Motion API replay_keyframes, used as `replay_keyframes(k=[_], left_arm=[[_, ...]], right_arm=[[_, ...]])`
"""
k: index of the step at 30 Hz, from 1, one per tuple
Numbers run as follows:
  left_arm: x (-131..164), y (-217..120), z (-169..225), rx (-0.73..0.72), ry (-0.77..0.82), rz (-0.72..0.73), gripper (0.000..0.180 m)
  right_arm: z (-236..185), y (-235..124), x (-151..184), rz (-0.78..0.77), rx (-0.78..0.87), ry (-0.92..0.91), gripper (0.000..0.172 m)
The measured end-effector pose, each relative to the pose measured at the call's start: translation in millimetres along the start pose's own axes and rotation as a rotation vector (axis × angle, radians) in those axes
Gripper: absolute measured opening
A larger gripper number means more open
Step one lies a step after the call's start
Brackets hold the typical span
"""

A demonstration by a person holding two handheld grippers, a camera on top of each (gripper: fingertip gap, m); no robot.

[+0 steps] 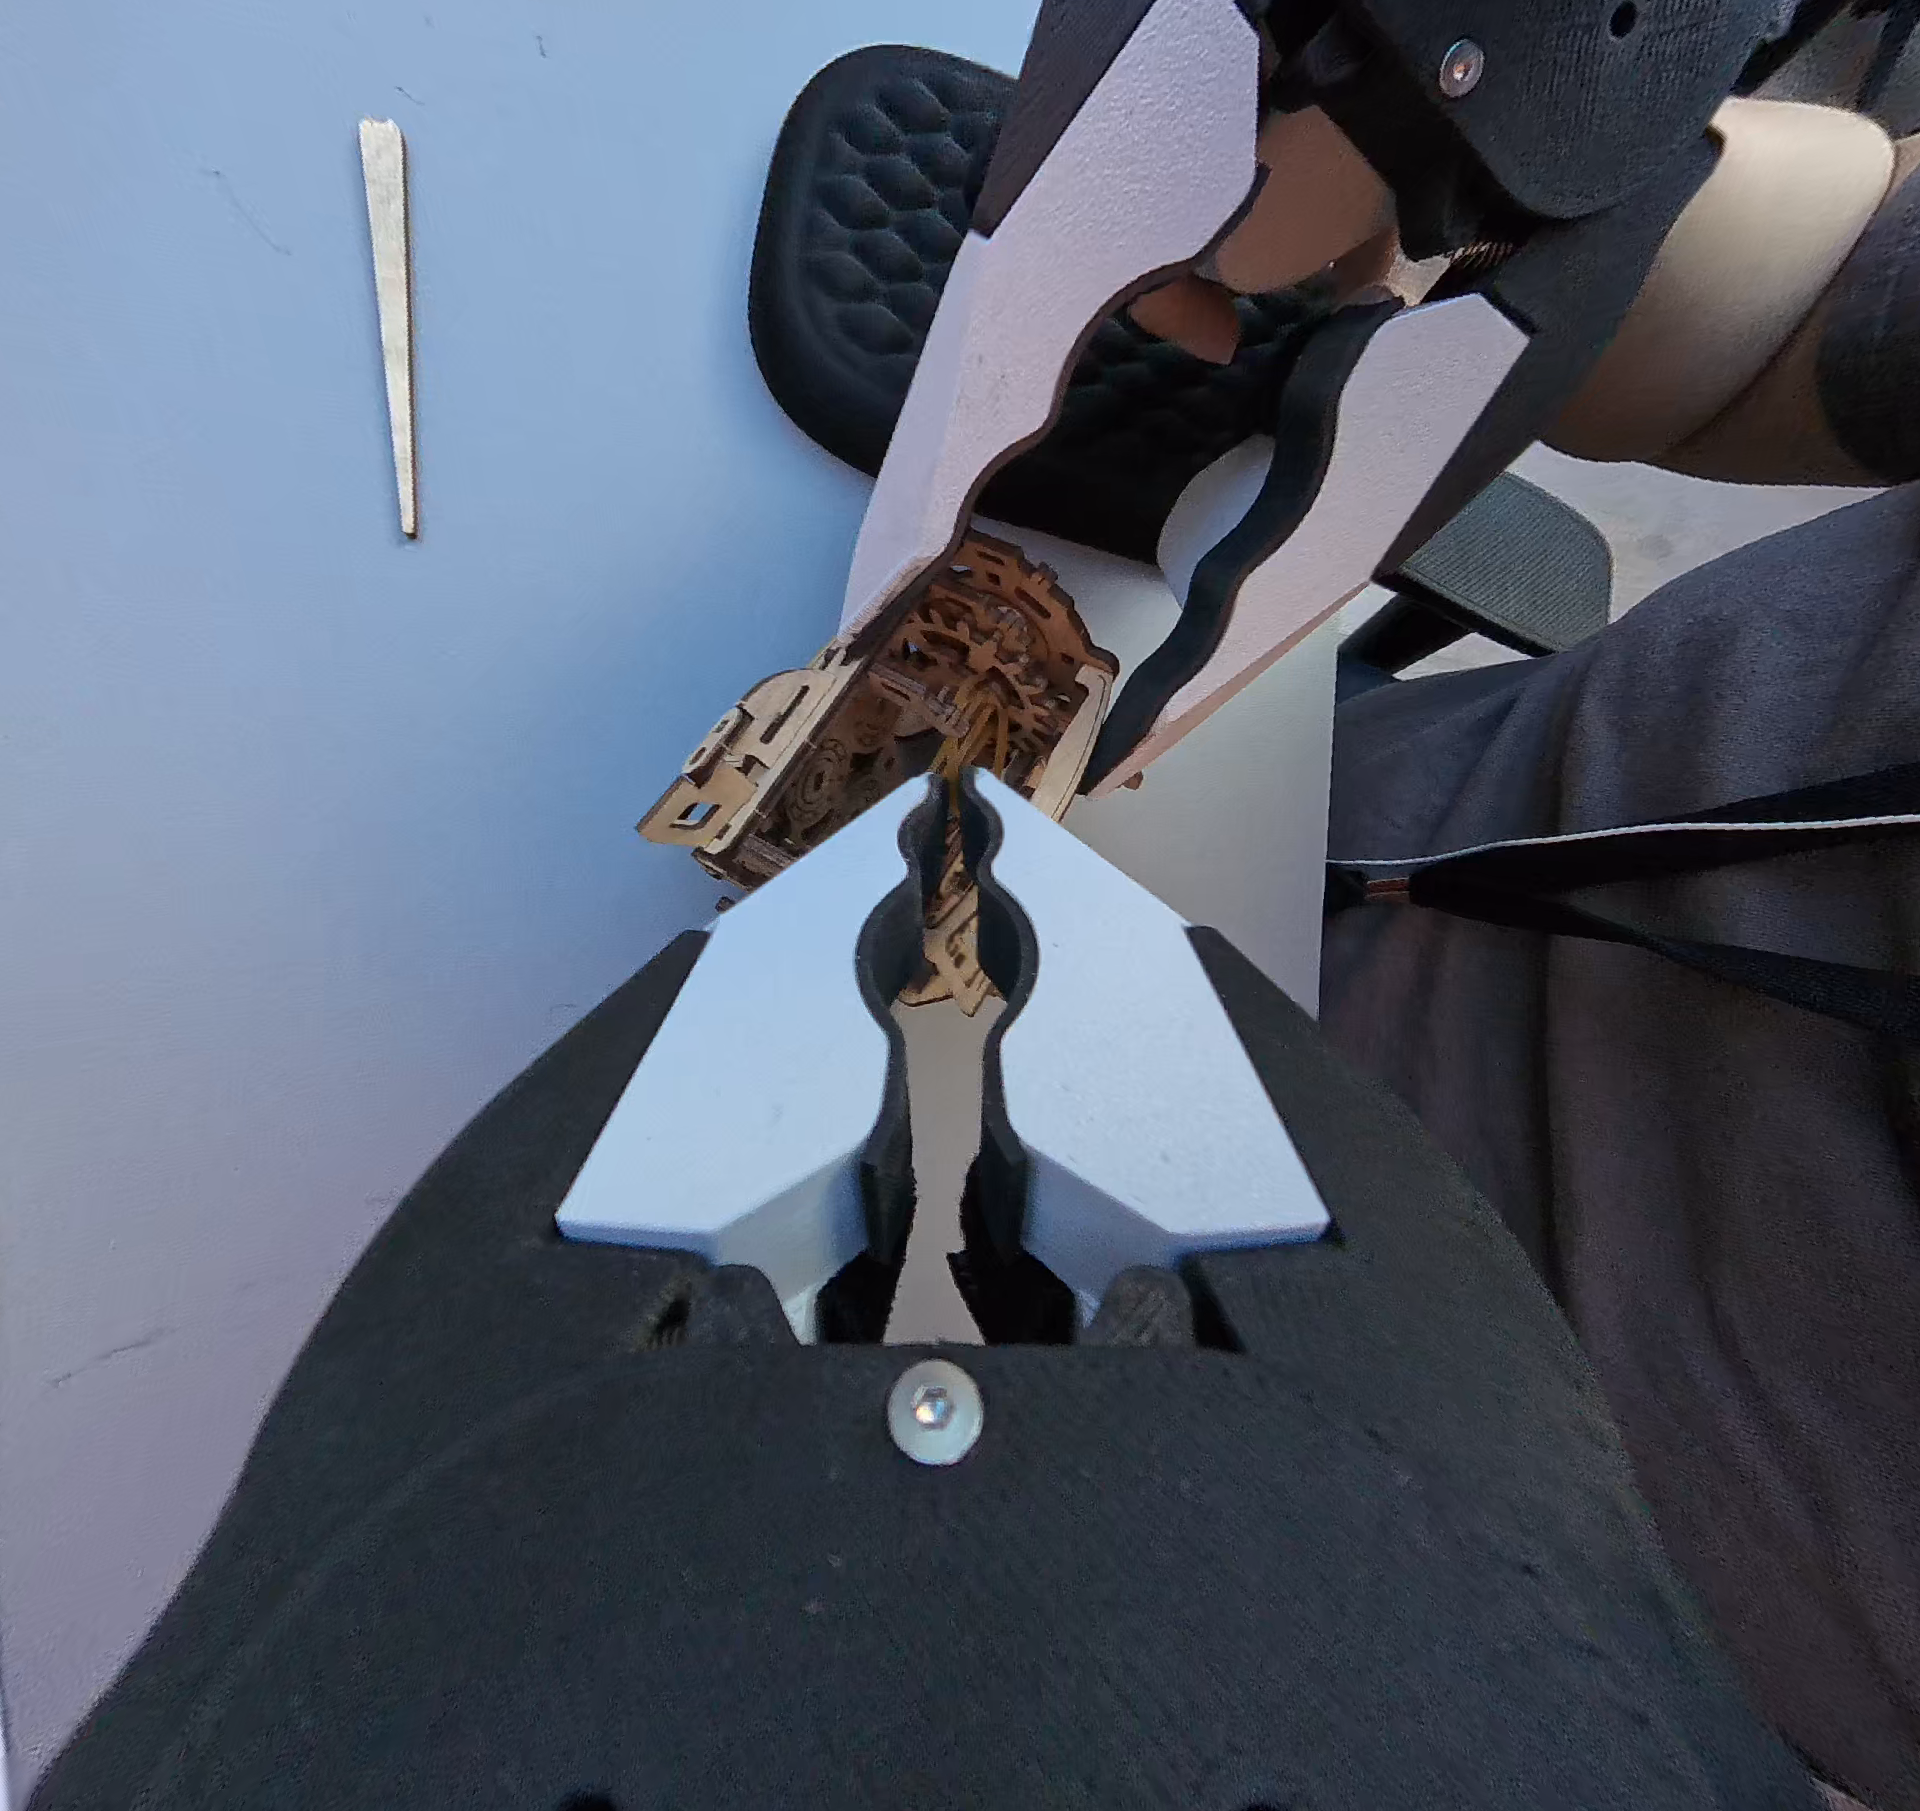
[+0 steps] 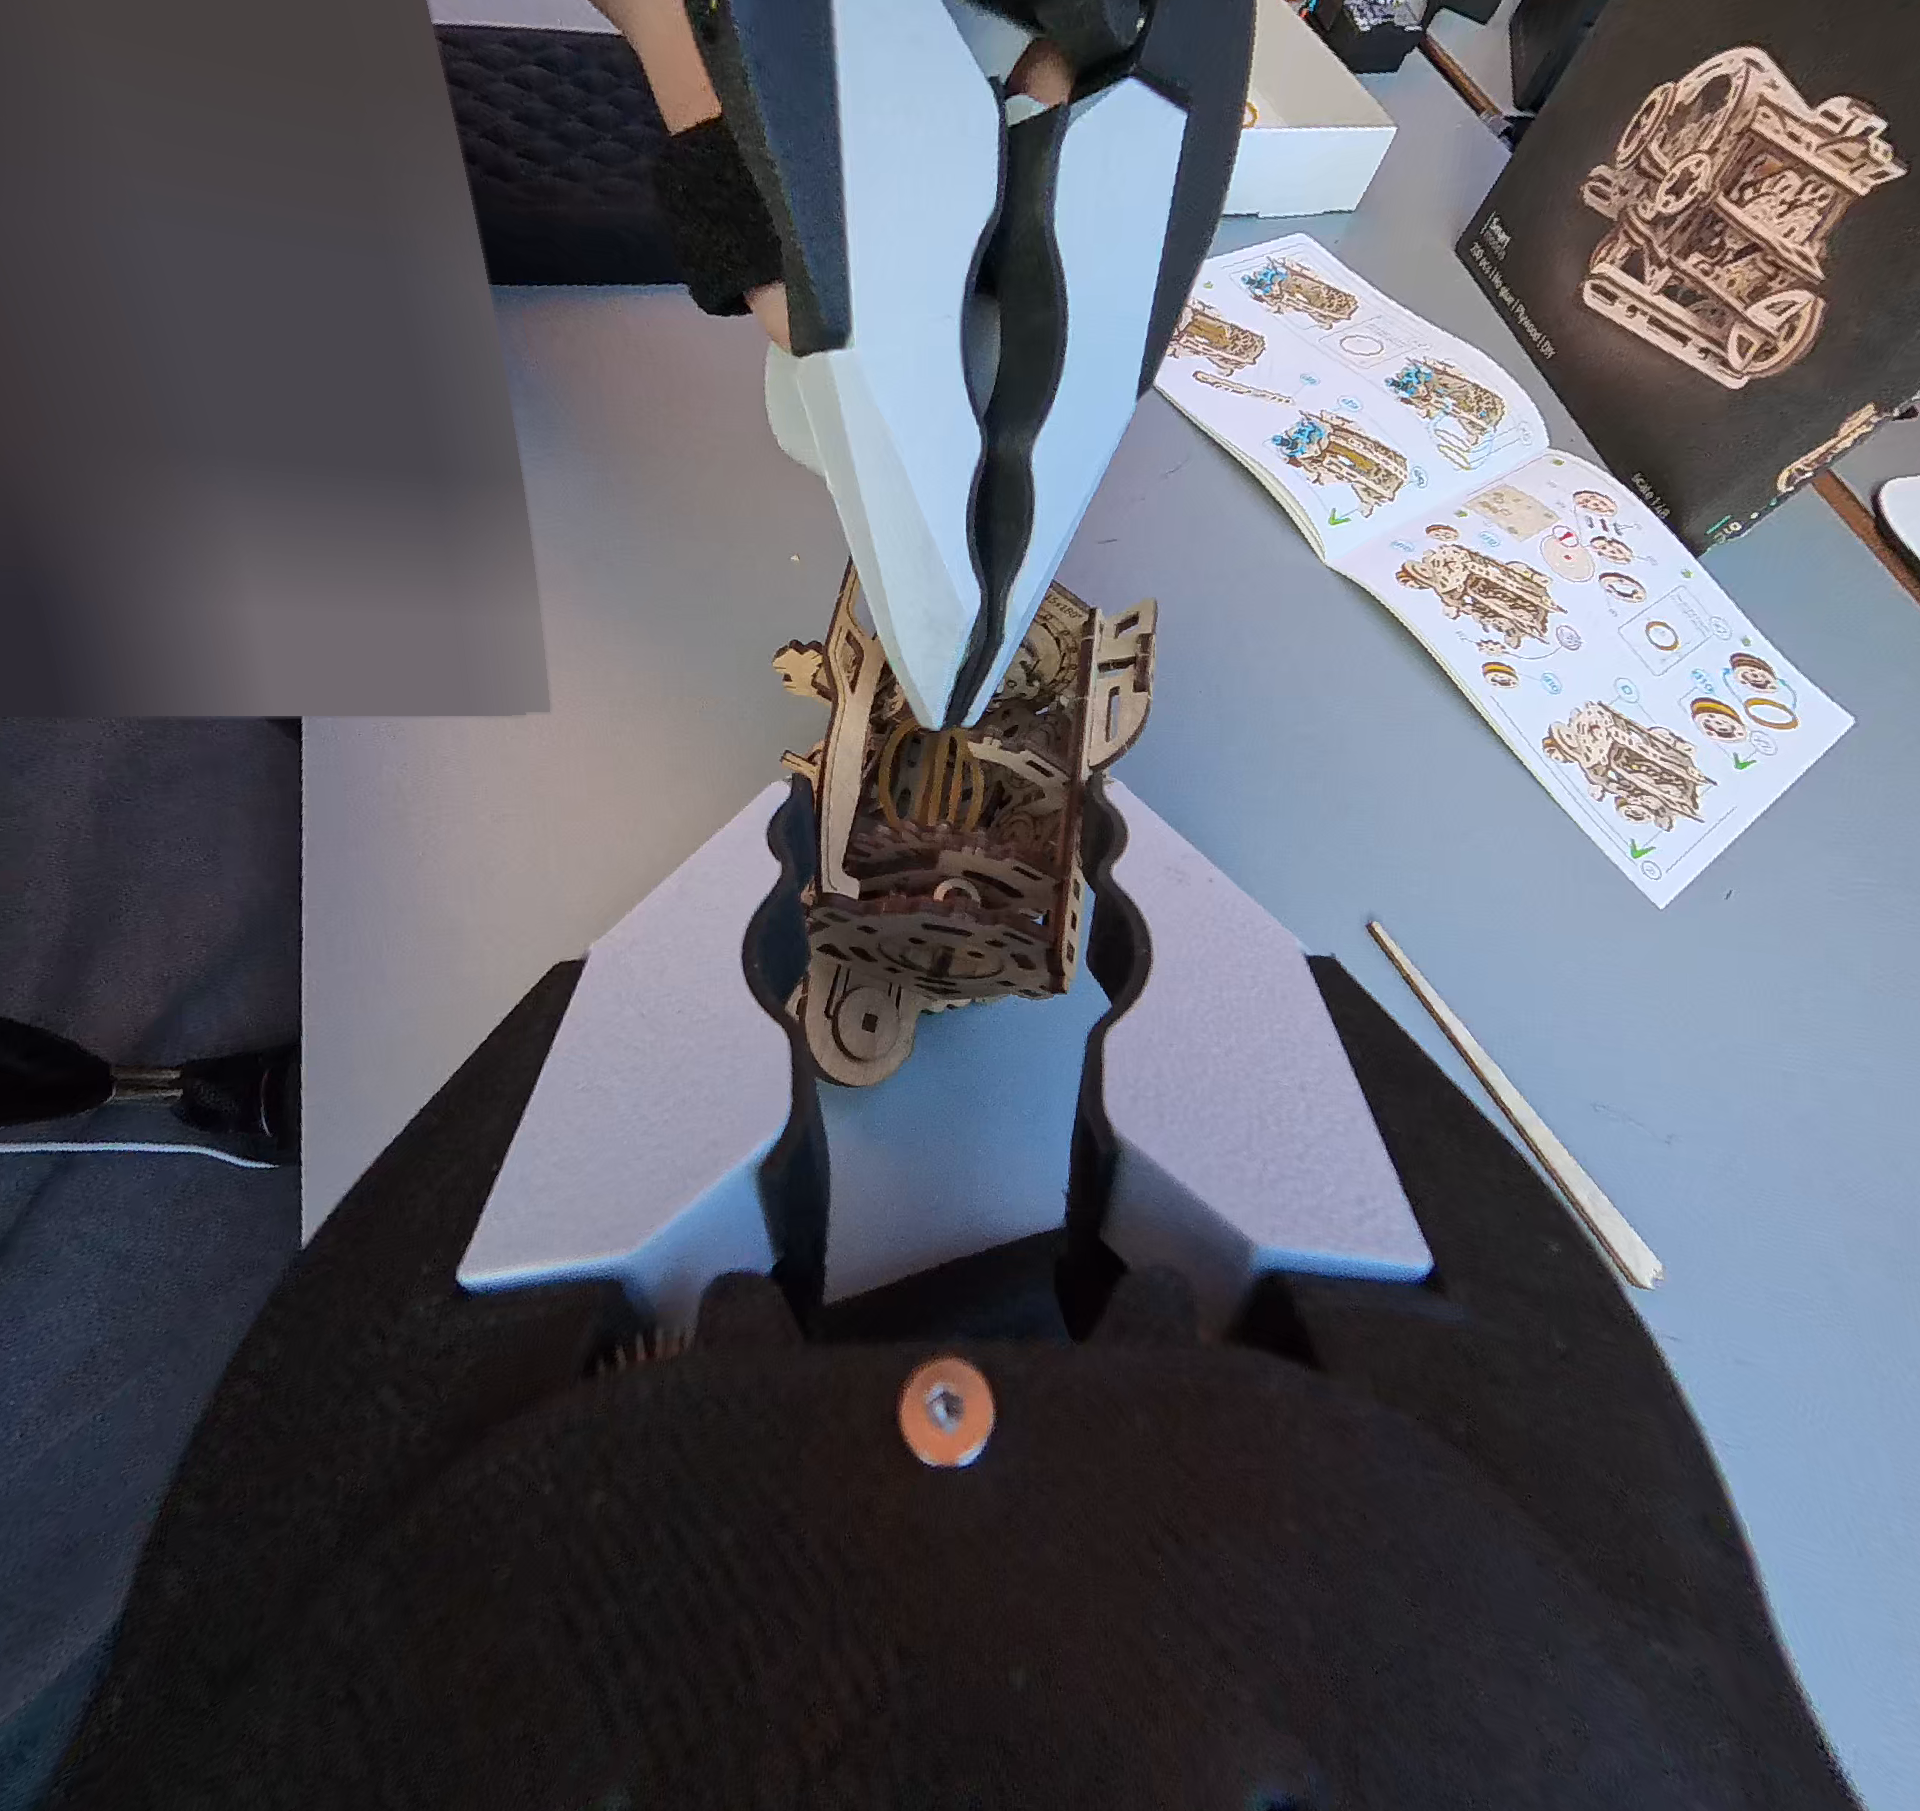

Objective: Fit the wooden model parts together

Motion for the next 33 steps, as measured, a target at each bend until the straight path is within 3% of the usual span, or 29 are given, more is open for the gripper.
replay_keyframes(k=[1,6,23,33], left_arm=[[0.0,-0.1,0.1,0.017,-0.012,0.006,0.001],[-1.2,-0.3,-1.2,0.011,-0.024,0.013,0.010],[1.2,-0.7,-5.1,0.011,-0.036,0.044,0.000],[-0.2,-4.6,-4.0,0.032,-0.030,0.061,0.000]], right_arm=[[-0.2,0.1,-0.1,-0.003,0.002,-0.004,0.050],[0.0,0.7,0.2,-0.022,0.012,-0.019,0.051],[2.4,2.4,1.7,-0.056,0.050,-0.032,0.050],[-2.4,-4.0,-2.2,0.023,0.083,-0.042,0.050]])
Point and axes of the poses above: each gripper's, where its closed fingertips meet, y out along the fingers, x out of its underside, z = x × y across the jaws, the point moved 7 cm from there along -y, back along the fingers, and after that the axes turned 13 degrees about -z, right-handed, at the moved point
